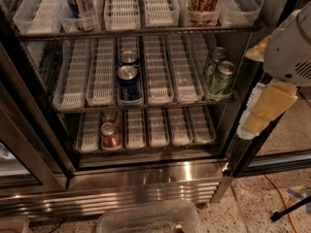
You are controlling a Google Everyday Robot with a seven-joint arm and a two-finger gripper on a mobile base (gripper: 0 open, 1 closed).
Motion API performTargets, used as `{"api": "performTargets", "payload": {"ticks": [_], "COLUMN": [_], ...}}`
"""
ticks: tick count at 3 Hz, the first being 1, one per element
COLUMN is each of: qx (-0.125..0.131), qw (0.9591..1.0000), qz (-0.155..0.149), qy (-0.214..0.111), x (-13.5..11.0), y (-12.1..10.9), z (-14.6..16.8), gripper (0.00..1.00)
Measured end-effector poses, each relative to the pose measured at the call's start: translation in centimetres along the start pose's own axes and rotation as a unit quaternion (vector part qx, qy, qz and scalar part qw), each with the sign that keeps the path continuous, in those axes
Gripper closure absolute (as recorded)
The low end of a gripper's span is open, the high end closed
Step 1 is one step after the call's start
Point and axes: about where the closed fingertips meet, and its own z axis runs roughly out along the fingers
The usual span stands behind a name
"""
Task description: Pick orange can from top shelf of fridge
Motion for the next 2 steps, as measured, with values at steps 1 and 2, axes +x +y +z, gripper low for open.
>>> {"api": "performTargets", "payload": {"ticks": [1, 2], "qx": [0.006, 0.021], "qw": [0.9964, 0.9843], "qz": [0.024, 0.066], "qy": [-0.082, -0.162], "x": [-1.4, -2.5], "y": [1.0, 1.8], "z": [0.9, 2.4], "gripper": [0.0, 0.0]}}
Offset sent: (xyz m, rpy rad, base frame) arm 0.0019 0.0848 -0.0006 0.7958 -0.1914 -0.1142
